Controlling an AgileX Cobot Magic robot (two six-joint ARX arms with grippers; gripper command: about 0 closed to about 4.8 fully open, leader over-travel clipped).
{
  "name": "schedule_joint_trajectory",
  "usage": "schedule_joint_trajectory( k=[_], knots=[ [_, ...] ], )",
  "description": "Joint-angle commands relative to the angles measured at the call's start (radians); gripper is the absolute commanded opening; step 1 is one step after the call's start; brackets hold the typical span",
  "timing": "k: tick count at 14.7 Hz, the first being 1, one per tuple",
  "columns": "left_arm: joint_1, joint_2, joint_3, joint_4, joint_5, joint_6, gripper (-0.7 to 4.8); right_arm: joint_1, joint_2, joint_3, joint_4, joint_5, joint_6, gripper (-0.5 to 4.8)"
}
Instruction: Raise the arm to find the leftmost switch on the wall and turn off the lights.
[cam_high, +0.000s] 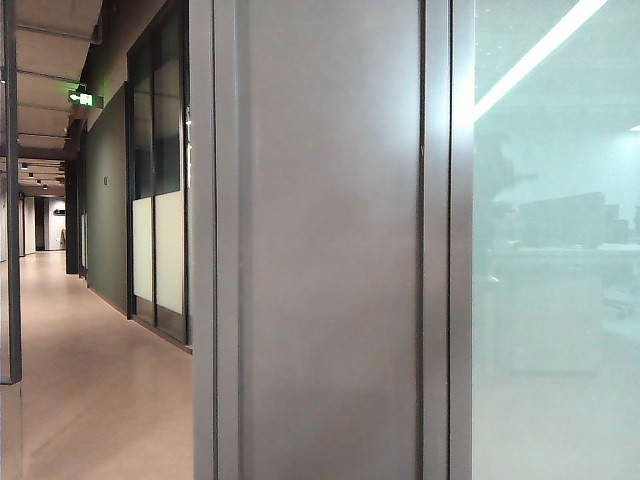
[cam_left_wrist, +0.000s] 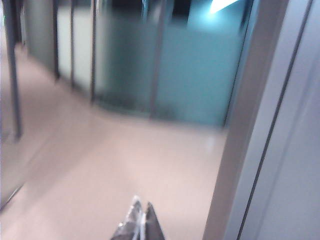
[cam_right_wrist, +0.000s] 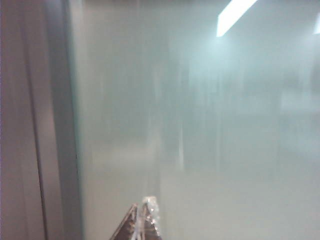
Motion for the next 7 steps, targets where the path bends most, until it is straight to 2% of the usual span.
schedule_joint_trajectory(
  k=[1, 4, 7],
  knots=[
    [-0.002, -0.001, 0.025, 0.289, -0.003, -0.037, -0.06, 0.0, -0.002, 0.103, 0.135, 0.028, 0.001, -0.01],
    [-0.002, 0.007, 0.135, 0.267, -0.003, -0.036, -0.06, 0.0, 0.042, 0.237, 0.128, 0.089, 0.0, -0.01],
    [-0.002, 0.16, 0.307, 0.278, 0.0, -0.037, -0.06, 0.001, 0.213, 0.419, 0.166, 0.09, 0.001, -0.01]
  ],
)
